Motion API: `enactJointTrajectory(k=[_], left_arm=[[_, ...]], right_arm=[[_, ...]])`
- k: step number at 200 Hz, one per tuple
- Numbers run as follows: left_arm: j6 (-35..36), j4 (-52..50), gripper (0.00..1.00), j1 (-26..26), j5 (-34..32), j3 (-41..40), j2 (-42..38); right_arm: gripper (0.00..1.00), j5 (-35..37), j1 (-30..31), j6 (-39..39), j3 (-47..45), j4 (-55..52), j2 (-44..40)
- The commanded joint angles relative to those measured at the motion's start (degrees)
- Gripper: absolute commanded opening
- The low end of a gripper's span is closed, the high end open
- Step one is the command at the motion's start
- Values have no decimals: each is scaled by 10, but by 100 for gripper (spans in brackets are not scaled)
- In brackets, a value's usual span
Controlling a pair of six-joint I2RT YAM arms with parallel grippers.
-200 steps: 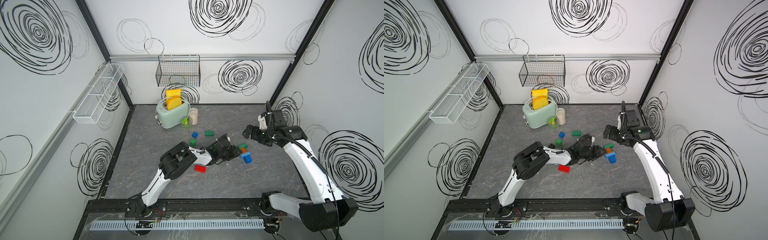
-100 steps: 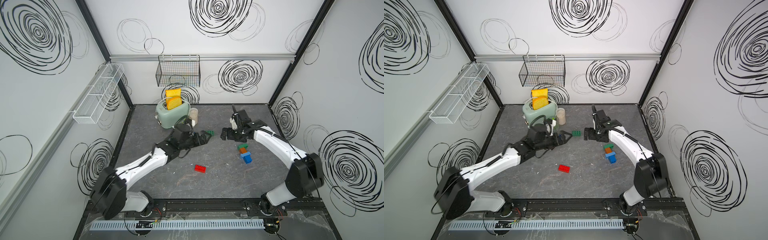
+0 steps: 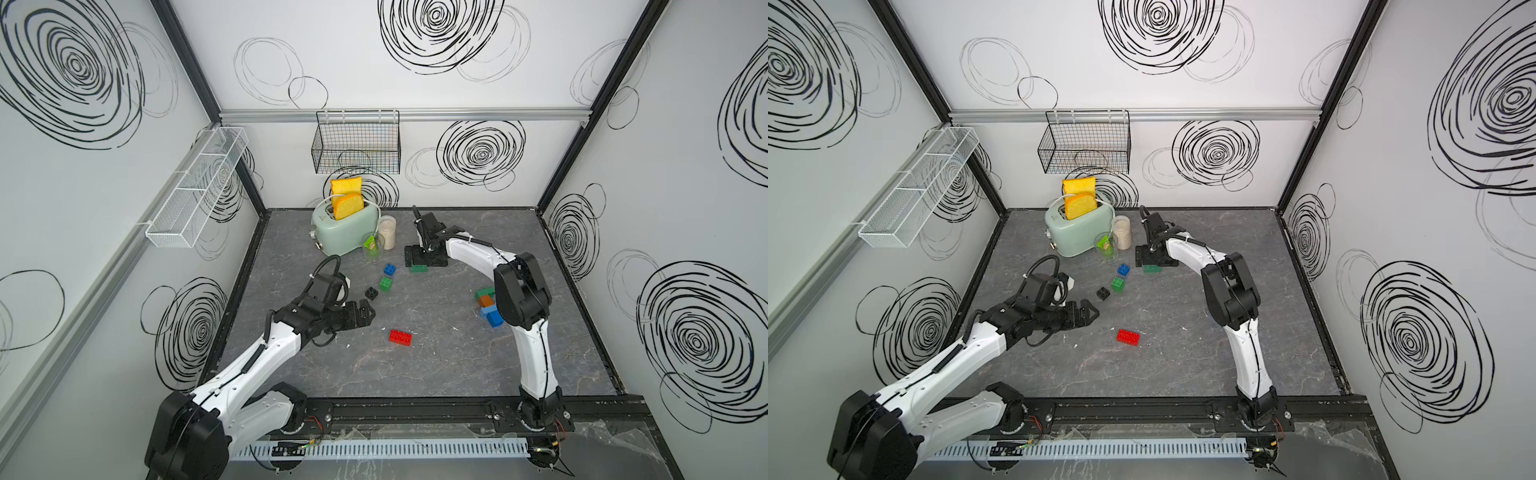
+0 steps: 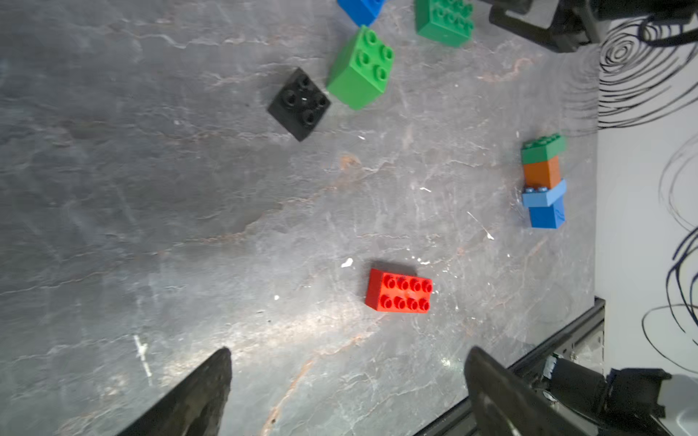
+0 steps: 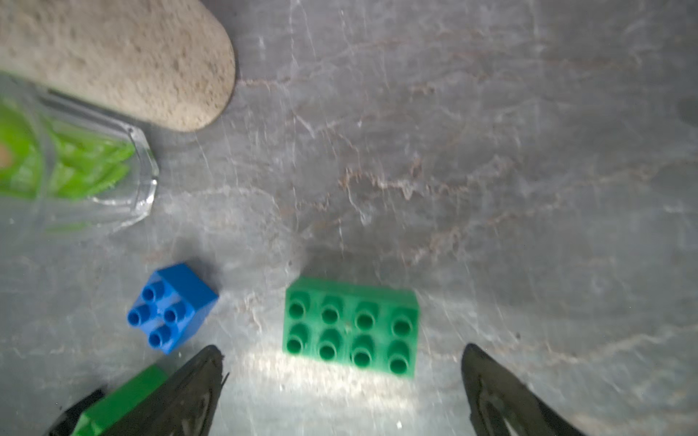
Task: Assemble the letter f with lego
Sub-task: Pick up the lego brick from the center of the board.
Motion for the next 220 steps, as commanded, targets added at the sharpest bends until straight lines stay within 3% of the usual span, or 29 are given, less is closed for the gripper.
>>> enactJointTrajectory(k=[1, 67, 93, 112, 154, 197, 220], left_arm=[[28, 12, 98, 31, 34, 13, 12], [27, 30, 98, 72, 28, 40, 58], [23, 30, 100, 73, 22, 59, 85], [26, 21, 98, 67, 8, 93, 122], [70, 0, 96, 15, -59, 209, 210], [184, -56, 93, -74, -175, 377, 374], [228, -64, 89, -86, -208, 420, 442]], right_arm=[[99, 22, -4, 2, 44, -31, 36], [91, 20, -4, 6, 56, -45, 55], [82, 16, -2, 8, 54, -48, 57], [70, 13, 0, 7, 49, -47, 58], [50, 15, -2, -2, 50, -52, 47], [48, 5, -8, -12, 23, -73, -16], [48, -17, -22, -9, -31, -67, -83]])
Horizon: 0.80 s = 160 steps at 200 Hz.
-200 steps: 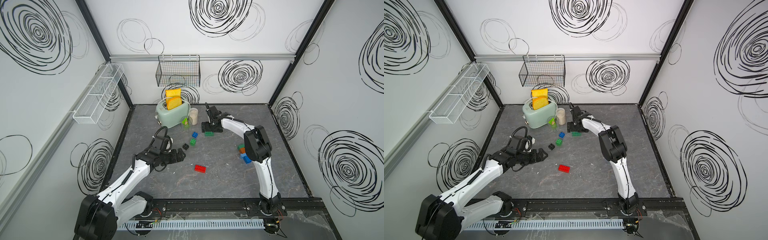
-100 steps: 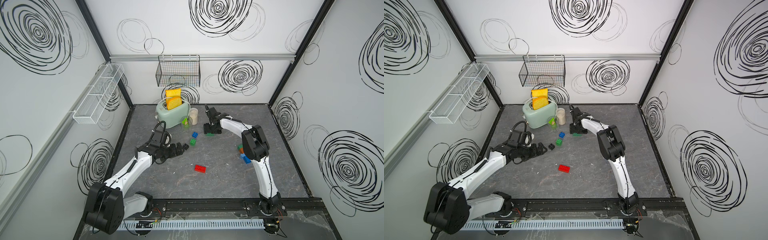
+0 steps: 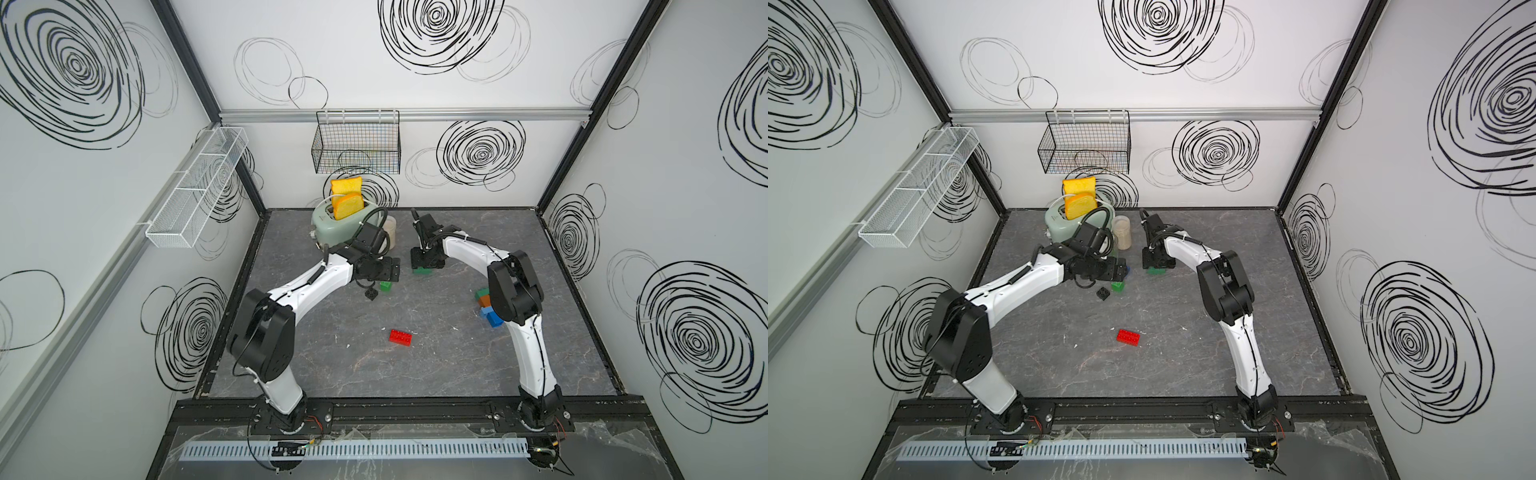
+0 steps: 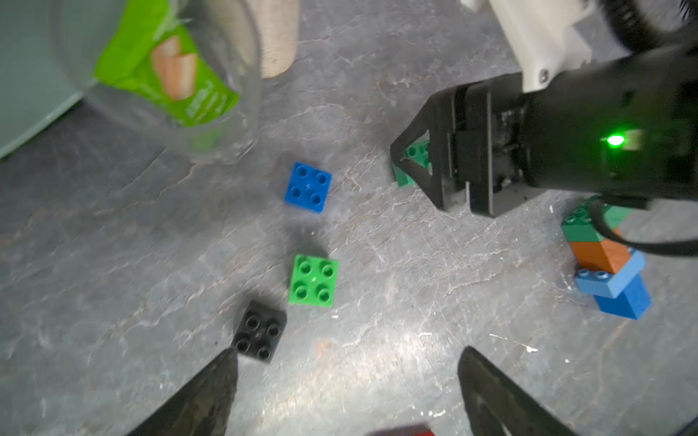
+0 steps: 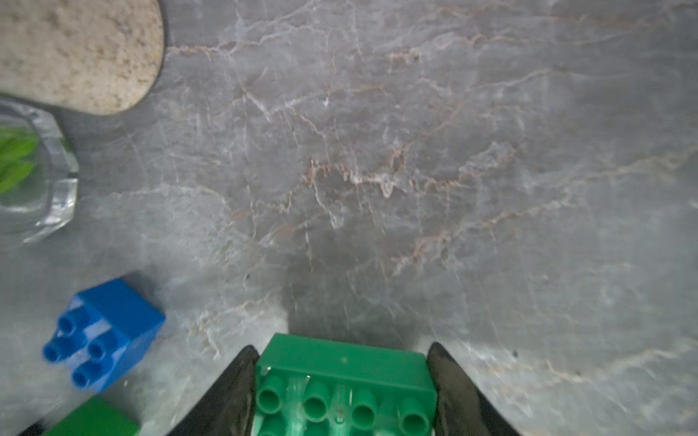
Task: Assemble the letter f with lego
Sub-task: Pick up the lego brick from the center of the board, then move the lego brick at the center of the board.
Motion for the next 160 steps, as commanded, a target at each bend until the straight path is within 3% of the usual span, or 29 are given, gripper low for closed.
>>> enactJointTrajectory(k=[1, 47, 74, 160], left_arm=[[84, -36, 88, -11, -70, 36, 57], [90, -27, 81, -15, -105, 65, 121], [88, -21, 77, -9, -82, 72, 146], [76, -4, 58, -14, -73, 55, 162]], right_arm=[[48, -21, -15, -5, -39, -23, -92], [47, -49, -31, -5, -123, -32, -209], [47, -60, -37, -6, -146, -41, -251], [47, -89, -80, -18, -186, -39, -300]])
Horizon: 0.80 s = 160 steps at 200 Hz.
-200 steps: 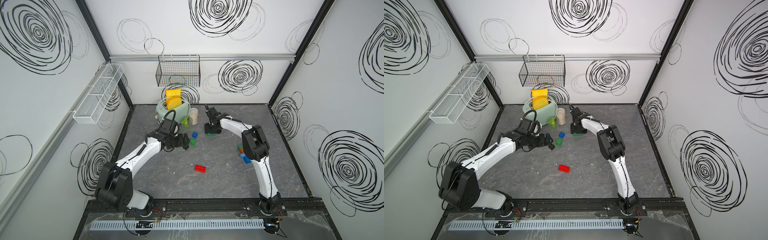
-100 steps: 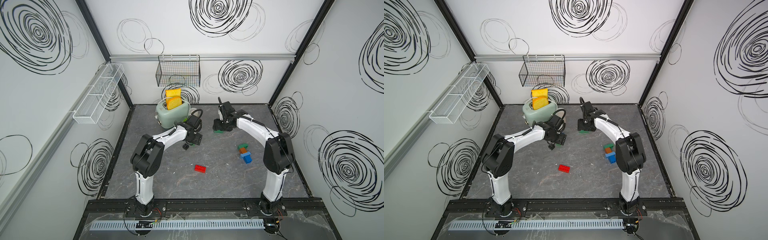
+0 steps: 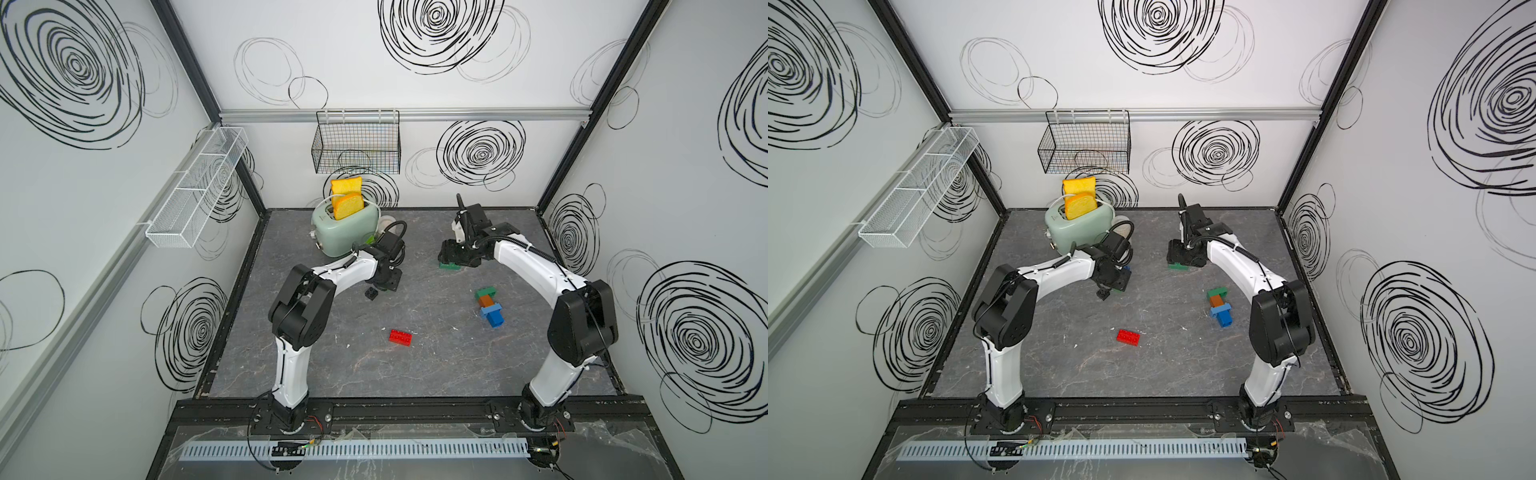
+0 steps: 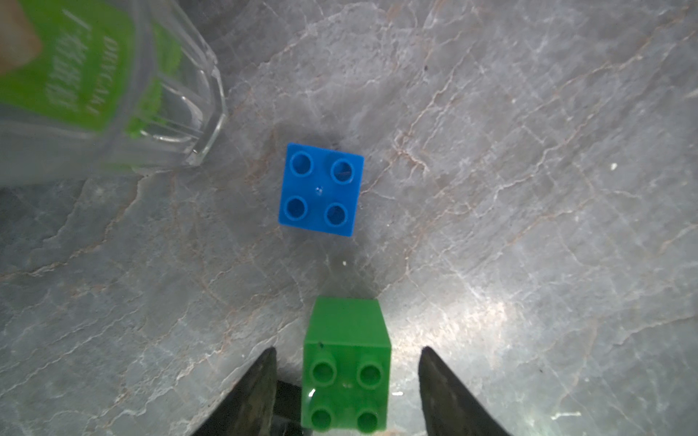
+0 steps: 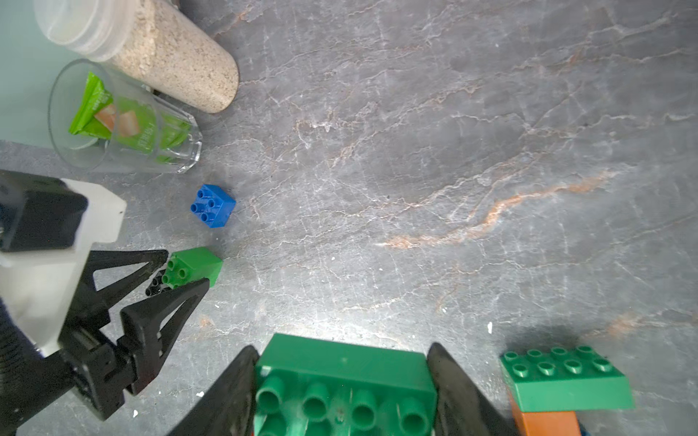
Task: Assemble the letter f with lego
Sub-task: Move the lego brick at the center of the board.
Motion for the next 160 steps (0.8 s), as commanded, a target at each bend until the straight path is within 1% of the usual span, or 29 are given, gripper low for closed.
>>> enactJointTrajectory(k=[1, 34, 71, 87, 107, 128, 132, 143, 160], left_arm=[[-1, 11, 58, -1, -2, 1, 11], [-3, 13, 53, -3, -4, 2, 18], [-17, 6, 37, -5, 1, 7, 19], [-34, -6, 32, -10, -2, 11, 18], [-72, -27, 26, -30, -5, 18, 17], [-120, -62, 27, -68, -31, 35, 15], [-145, -67, 26, -74, -32, 37, 15], [-184, -71, 25, -88, -15, 35, 11], [-250, -67, 25, -108, 17, 25, 7]], right_arm=[[47, -11, -6, -10, -6, -14, -24], [47, -17, -8, -11, -14, -13, -33], [47, -24, -15, -14, -14, -15, -42], [47, -25, -15, -16, -11, -16, -40], [46, -27, -15, -17, -14, -15, -38], [47, -30, -18, -18, -16, -12, -39], [47, -31, -18, -17, -16, -11, -39], [47, -36, -19, -17, -17, -12, -38], [47, -39, -19, -16, -22, -13, -39]])
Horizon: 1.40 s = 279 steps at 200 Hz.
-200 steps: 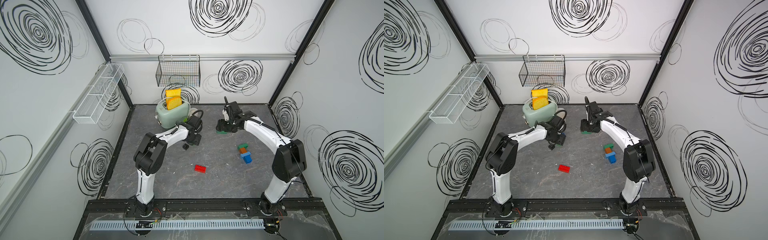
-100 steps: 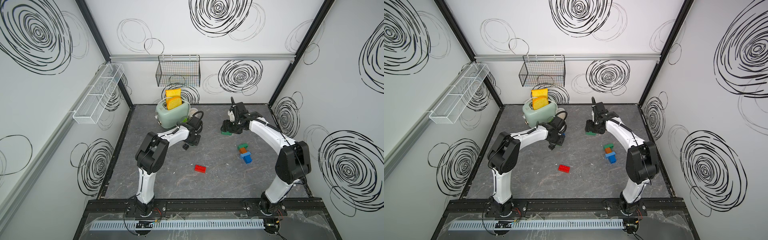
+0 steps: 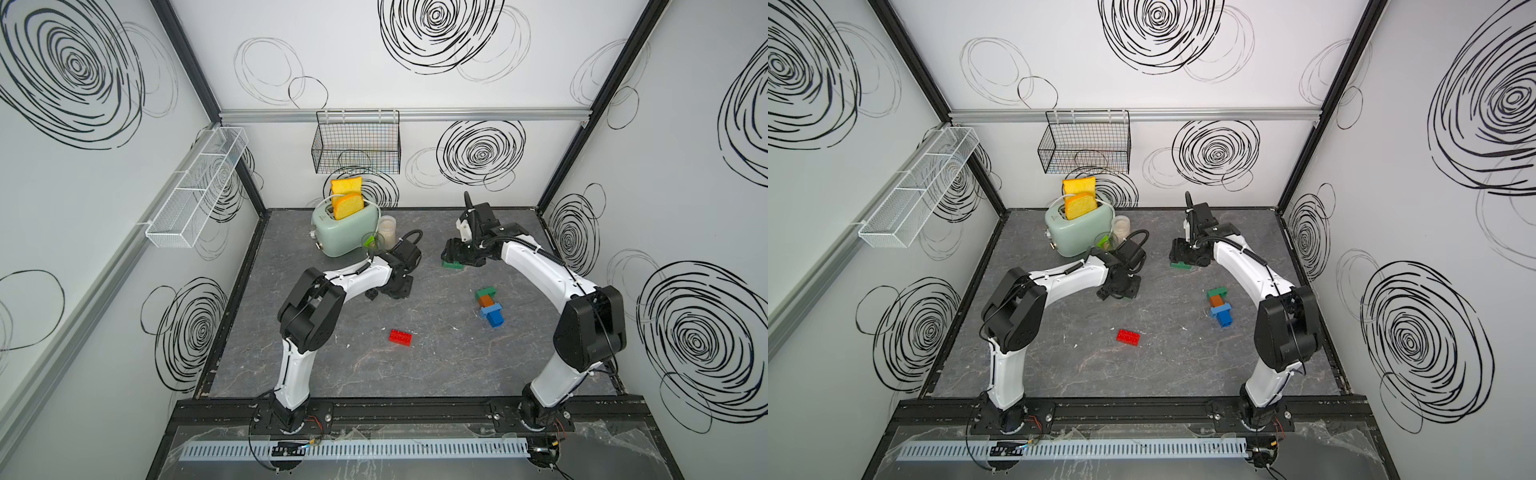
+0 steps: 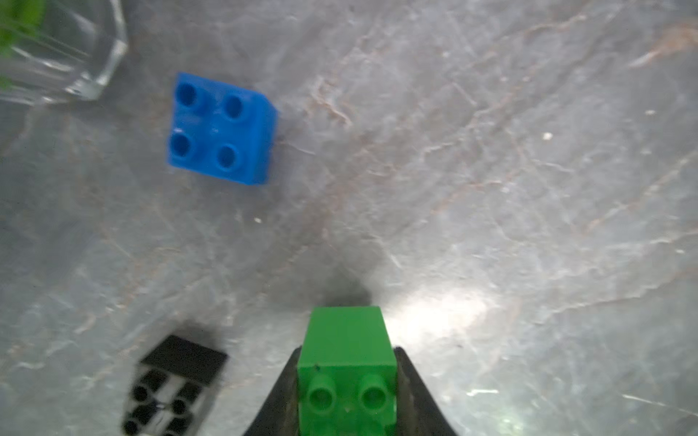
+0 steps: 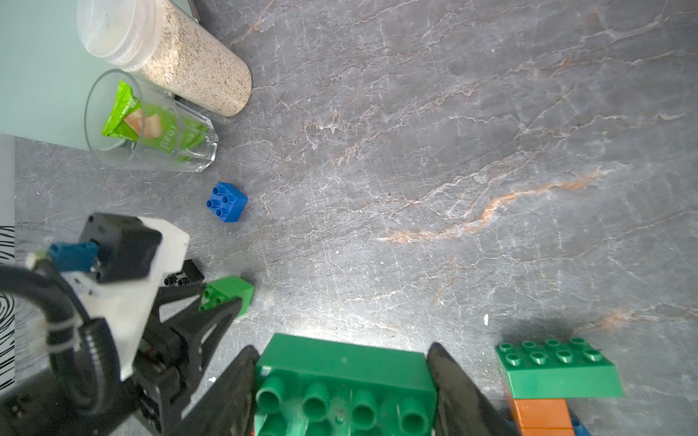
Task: Assemble the letter f with lego
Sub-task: Move the lego brick at the center of the board.
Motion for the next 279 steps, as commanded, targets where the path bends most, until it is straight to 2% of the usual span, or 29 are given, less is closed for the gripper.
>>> enactJointTrajectory(k=[1, 30, 55, 121, 169, 203, 243, 252, 265, 279], left_arm=[[-118, -23, 25, -28, 29, 3, -7], [-202, -6, 25, -53, 54, -5, 2], [-256, -2, 25, -68, 46, -10, 12], [-311, 14, 29, -95, -1, -33, 10], [-316, 31, 44, -104, 1, -42, 2], [-297, 35, 59, -111, -16, -26, -14], [-242, 59, 77, -103, -23, -42, -111], [-225, 49, 83, -98, -26, -56, -147], [-209, 53, 91, -82, -20, -116, -226], [-197, 73, 97, -41, 32, -213, -323]], right_arm=[[47, -11, -3, -8, -12, -11, -13], [47, -13, -3, -5, -29, -9, -27], [47, -12, -1, -4, -39, -10, -39], [46, -2, 2, -4, -51, -17, -58], [46, -2, 3, -7, -48, -22, -61], [46, 1, 8, -8, -46, -23, -62], [45, 16, 24, -4, -29, -31, -55], [45, 22, 33, -3, -24, -35, -53], [46, 30, 48, 4, -21, -36, -52], [46, 35, 69, 17, -25, -34, -51]])
